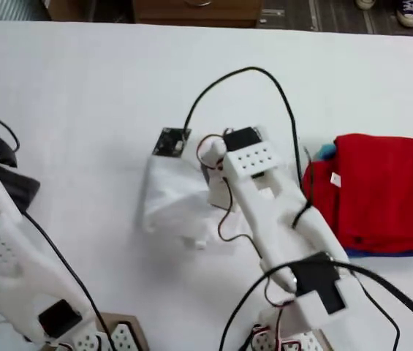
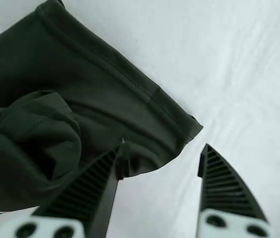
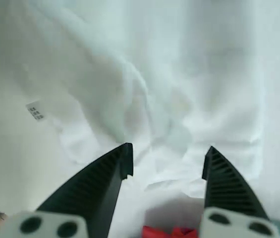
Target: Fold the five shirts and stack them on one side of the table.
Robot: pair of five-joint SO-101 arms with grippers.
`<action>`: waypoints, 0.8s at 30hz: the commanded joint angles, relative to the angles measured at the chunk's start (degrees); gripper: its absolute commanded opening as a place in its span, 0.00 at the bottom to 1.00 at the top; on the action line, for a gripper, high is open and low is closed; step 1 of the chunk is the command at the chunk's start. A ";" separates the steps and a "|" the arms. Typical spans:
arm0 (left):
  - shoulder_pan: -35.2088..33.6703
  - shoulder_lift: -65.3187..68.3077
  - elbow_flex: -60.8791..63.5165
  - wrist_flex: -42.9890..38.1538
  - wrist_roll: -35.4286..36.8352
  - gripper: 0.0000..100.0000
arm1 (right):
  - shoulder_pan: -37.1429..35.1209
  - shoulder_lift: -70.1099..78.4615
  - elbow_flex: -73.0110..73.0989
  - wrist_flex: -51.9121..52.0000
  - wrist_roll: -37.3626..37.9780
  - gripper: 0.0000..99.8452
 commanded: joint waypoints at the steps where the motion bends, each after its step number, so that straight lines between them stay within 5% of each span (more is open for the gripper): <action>1: 0.70 -0.53 -2.59 -0.26 -0.18 0.25 | 0.66 2.86 -2.02 -3.47 -0.26 0.24; 5: 0.62 -0.53 -2.59 -0.26 -0.18 0.25 | 0.57 3.56 -2.02 -3.03 -0.18 0.22; 10: 0.62 -0.53 -2.59 -0.26 -0.18 0.25 | 0.66 -0.75 -2.11 -0.04 0.09 0.02; 24: 0.79 -0.53 -2.59 -0.70 -0.18 0.25 | 0.31 -11.30 -1.58 11.47 -0.26 0.02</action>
